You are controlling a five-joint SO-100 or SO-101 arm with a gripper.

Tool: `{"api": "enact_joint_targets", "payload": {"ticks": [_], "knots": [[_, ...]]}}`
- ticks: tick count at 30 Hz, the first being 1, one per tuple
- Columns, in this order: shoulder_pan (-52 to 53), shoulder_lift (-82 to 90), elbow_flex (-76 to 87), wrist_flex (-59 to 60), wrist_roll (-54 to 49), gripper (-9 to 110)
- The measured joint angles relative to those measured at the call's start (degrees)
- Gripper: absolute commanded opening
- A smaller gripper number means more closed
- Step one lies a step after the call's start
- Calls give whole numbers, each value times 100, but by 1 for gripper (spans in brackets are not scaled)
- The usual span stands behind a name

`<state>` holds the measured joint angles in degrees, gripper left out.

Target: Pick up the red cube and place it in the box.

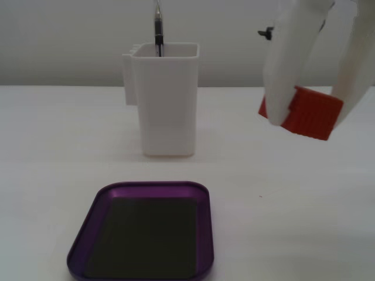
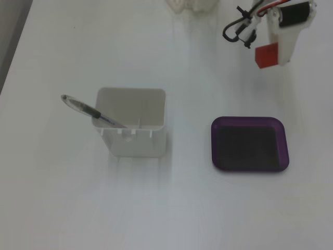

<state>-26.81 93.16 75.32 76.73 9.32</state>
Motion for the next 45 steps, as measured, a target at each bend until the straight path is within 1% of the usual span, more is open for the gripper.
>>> {"api": "enact_joint_targets", "payload": {"ticks": [5,9,14,18,21,30,36,45], "knots": [[53,-123,0,-1213,97,-1],[387,-712,0,-1767,264,-1],[826,-1591,9,-1907,290,-1],[1037,-1934,9,-2118,360,-1],[1222,-1960,9,-2180,360,-1],[1248,-1969,9,-2188,360,0],[1239,-1978,9,-2540,360,0],[1283,-2004,9,-2584,360,0]]}}
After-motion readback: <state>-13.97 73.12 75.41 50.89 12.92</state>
